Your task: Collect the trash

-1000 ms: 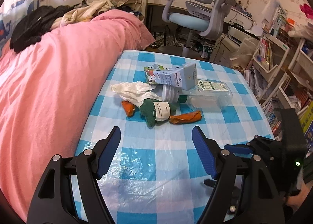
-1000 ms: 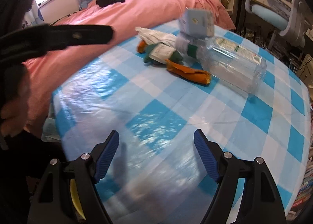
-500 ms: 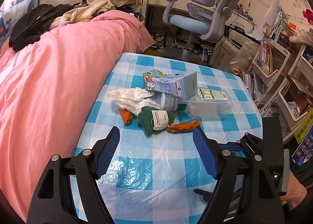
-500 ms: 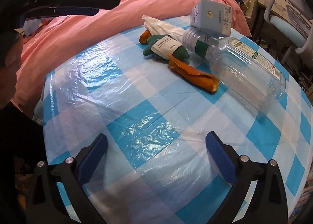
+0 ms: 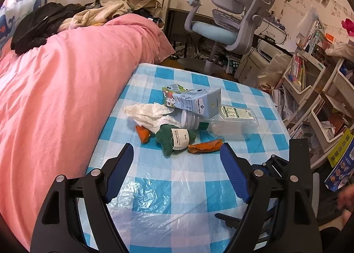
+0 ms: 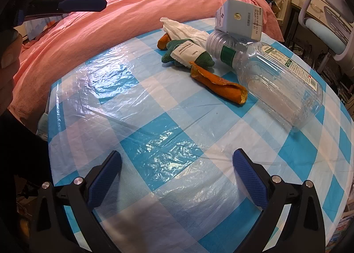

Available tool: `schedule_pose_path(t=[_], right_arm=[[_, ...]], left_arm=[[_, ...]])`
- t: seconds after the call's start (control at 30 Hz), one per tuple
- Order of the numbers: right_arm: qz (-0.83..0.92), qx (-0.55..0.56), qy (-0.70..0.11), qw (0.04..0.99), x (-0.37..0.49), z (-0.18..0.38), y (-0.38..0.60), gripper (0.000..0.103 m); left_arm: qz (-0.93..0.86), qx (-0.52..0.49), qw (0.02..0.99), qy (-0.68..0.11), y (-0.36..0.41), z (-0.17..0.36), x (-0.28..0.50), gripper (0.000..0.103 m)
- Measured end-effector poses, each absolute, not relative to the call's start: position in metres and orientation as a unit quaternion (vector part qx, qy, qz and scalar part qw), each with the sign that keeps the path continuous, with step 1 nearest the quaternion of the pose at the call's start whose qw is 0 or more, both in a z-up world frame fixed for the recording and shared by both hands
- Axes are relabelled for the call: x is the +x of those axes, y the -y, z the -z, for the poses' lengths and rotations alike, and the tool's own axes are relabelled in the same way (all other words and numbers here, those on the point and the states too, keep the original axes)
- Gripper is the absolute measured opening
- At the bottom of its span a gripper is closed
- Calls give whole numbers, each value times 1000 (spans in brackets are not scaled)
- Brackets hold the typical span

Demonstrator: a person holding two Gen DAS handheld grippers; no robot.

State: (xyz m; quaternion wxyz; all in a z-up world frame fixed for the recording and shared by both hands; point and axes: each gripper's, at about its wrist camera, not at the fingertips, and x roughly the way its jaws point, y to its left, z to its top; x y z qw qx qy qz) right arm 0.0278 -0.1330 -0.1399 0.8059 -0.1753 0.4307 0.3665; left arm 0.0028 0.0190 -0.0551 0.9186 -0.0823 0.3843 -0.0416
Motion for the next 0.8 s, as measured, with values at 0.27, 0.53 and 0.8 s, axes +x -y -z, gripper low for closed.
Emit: schedule_pose_path(t=[0.27, 0.53, 0.8], right_arm=[[-366, -176, -431, 806, 28, 140, 132, 97], [-367, -176, -431, 806, 28, 140, 133, 97], [-367, -176, -431, 806, 28, 139, 133, 97]], left_arm=[[50, -73, 918, -388, -10, 56, -4, 77], [53, -77, 918, -385, -15, 54, -8, 77], [58, -83, 919, -381, -18, 52, -12, 77]])
